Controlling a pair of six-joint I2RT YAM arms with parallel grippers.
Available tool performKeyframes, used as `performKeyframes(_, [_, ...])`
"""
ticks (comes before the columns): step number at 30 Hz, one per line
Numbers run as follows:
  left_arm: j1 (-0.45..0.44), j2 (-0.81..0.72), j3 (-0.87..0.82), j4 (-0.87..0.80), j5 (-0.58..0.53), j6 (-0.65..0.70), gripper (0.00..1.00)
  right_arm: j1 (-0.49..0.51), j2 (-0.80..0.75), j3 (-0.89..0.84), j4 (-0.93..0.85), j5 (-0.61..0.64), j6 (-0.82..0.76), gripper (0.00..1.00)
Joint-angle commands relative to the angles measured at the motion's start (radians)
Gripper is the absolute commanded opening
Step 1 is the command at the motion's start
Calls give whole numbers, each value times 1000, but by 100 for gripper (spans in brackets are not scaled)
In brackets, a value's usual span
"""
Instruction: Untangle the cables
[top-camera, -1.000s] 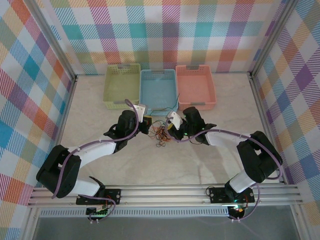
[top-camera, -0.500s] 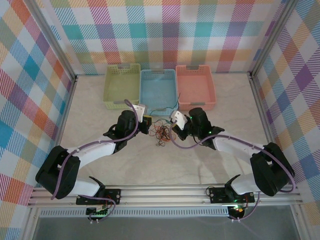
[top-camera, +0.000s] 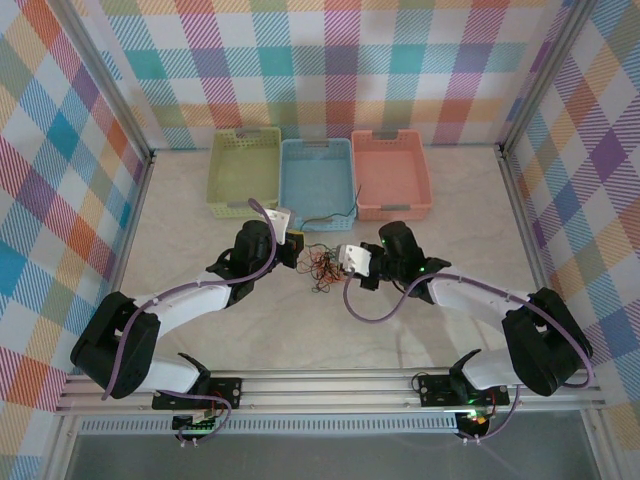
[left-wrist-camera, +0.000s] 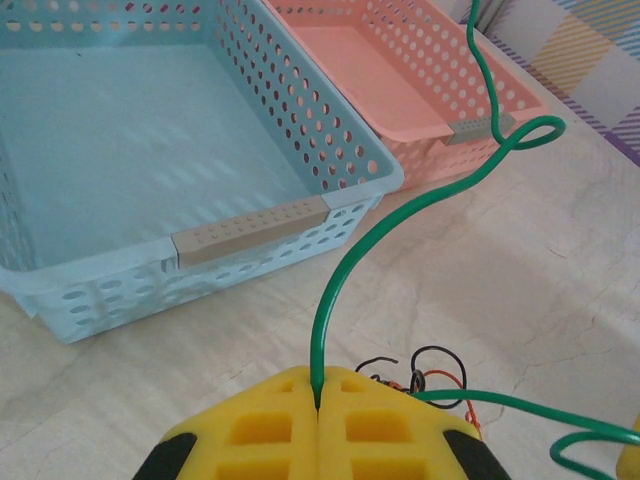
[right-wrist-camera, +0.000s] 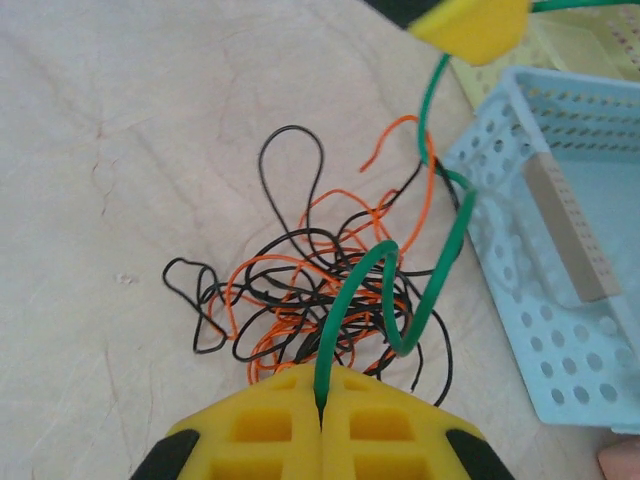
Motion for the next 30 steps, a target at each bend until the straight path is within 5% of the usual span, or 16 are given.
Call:
performKeyframes(1, [6,-9,-2,18,-23,-8,0,41,5,1,-78,-25,-178,0])
performKeyframes(16, [12,-15,-7,23,-24,-20,0,143,28,-81,-2,288,-518,0])
performKeyframes(24, [17,-18,-15,36,-7,-24,0,137,-17,-143,197,406,-513,0])
performKeyframes(27, [17,-27,-25,56,10,-28,0,137,-36,-110,124,353,-402,35])
performKeyframes(30, [17,-27,-27,60,15,-32,0,137,-70,-108,101,296,-335,52])
